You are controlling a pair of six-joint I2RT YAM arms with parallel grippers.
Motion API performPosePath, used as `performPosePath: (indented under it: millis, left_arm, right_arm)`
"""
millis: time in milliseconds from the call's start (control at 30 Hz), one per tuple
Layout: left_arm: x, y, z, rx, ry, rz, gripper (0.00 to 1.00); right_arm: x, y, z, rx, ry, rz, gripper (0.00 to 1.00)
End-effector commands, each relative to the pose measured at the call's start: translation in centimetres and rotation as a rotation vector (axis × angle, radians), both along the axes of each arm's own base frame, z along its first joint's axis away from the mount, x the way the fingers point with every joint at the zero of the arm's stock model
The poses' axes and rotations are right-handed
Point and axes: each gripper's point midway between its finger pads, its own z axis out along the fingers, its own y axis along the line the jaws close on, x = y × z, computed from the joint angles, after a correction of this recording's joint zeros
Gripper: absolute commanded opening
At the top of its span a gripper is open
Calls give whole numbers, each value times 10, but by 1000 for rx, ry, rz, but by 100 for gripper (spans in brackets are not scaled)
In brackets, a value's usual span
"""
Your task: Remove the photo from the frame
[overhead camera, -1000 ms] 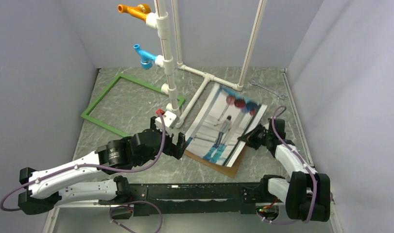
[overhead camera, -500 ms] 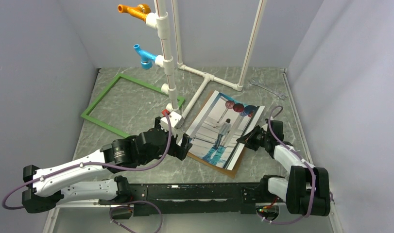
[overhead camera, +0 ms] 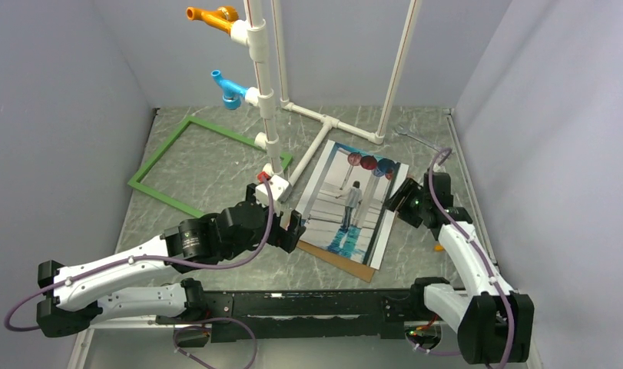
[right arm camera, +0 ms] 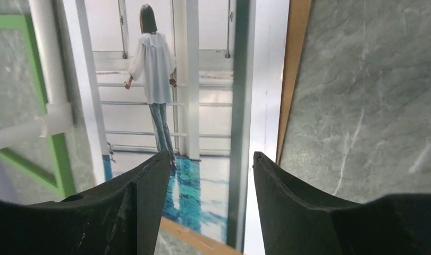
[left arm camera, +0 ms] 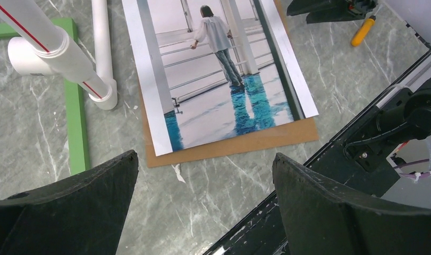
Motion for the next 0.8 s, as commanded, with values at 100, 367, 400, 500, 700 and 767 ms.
performPosePath:
  millis: [100, 367, 400, 500, 700, 767]
  left_arm:
    - [3, -12, 23, -68, -20, -18, 99]
    - [4, -7, 18, -70, -14, -2, 99]
    - [4, -6, 18, -73, -15, 0, 99]
    - [4, -1, 22, -88, -20, 12, 99]
    - [5, 29, 48, -163, -68, 80, 99]
    - [4, 45, 64, -208, -102, 110, 99]
  right_arm:
    - [-5, -3, 20, -232, -12, 8, 63]
    - [-10, 67, 42, -262, -132, 284, 77]
    - [-11, 77, 46, -261, -150, 321, 78]
    - [-15, 103, 67, -244, -226, 405, 81]
    - [-28, 122, 135, -170, -429, 473, 84]
    - [-34, 120, 163, -145, -505, 475, 85]
